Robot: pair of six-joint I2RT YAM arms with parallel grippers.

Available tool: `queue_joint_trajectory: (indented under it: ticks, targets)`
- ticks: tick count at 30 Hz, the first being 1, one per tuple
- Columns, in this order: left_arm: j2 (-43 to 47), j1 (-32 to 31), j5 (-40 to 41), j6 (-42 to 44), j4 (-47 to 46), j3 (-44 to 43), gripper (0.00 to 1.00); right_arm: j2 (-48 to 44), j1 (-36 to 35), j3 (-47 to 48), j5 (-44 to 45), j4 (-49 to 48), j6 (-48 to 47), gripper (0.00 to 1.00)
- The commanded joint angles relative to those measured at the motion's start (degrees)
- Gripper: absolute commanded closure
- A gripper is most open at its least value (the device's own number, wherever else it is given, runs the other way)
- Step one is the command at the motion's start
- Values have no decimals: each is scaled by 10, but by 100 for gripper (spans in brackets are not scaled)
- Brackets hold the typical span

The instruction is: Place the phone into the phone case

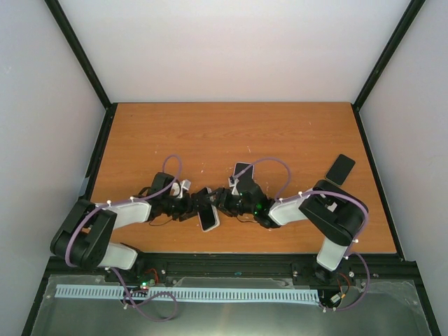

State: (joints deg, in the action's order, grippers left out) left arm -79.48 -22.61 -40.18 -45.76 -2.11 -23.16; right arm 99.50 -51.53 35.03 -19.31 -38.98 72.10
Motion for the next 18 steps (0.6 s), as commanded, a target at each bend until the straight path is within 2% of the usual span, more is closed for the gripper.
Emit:
queue_joint_trajectory:
  ticks: [1, 12, 18]
  targets:
    - [13, -9, -12, 8, -2, 6, 37, -6, -23, 3, -49, -71, 9, 39]
    - [25, -9, -1, 5, 12, 14, 39, -28, -23, -9, -21, 3, -47, 58]
    - [28, -8, 0, 4, 14, 19, 45, -13, -23, -3, -23, 14, -62, 66]
